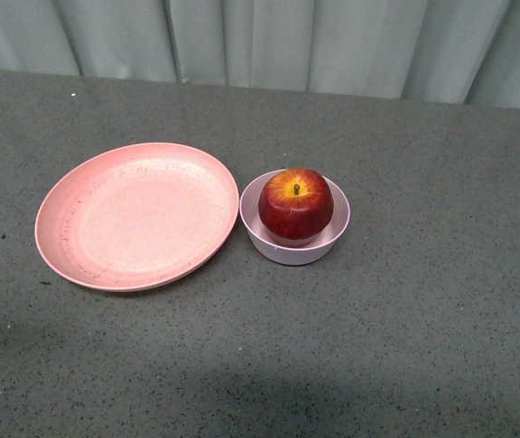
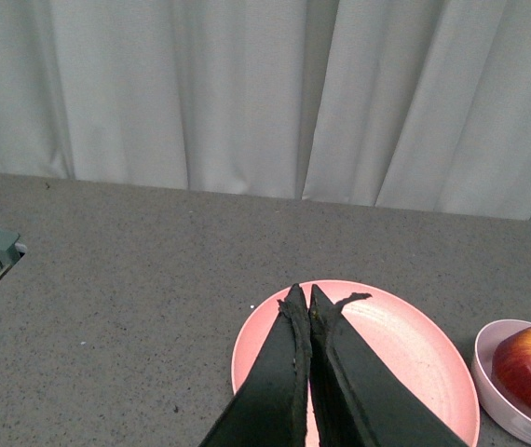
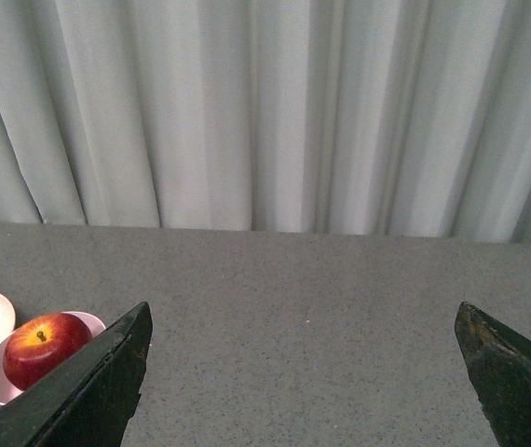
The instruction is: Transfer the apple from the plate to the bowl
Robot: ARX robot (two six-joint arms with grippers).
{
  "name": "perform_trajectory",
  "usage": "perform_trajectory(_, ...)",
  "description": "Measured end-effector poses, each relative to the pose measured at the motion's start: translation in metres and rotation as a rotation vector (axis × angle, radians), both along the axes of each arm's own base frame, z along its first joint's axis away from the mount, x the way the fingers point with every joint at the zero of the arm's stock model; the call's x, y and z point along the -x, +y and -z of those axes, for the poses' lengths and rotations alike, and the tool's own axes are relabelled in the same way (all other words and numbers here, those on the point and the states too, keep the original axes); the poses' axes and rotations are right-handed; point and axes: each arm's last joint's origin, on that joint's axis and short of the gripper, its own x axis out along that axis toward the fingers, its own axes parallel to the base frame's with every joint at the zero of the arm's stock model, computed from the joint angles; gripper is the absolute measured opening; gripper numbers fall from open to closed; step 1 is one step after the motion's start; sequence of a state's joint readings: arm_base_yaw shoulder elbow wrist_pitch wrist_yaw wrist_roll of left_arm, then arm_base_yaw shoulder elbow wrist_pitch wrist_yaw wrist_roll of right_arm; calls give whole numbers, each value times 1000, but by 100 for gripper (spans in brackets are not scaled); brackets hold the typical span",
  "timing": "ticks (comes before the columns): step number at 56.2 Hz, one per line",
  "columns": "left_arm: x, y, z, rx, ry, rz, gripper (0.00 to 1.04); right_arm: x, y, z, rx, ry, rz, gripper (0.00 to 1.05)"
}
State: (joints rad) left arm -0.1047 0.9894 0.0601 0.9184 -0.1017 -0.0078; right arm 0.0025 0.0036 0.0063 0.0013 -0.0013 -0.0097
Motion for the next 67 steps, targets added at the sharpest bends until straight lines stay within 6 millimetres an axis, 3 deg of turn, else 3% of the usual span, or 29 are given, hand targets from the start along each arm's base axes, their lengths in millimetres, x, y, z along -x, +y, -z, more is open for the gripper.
perform_trajectory(11,13,11,1,0,5,13,4,0,0,0,0,0,0,95)
perform_trajectory(23,42,14,-10,-1,-30,-1,4,0,0,0,0,0,0,95)
perform_trajectory(67,69,14,-7,-2,-27,-1,4,0,0,0,0,0,0,95)
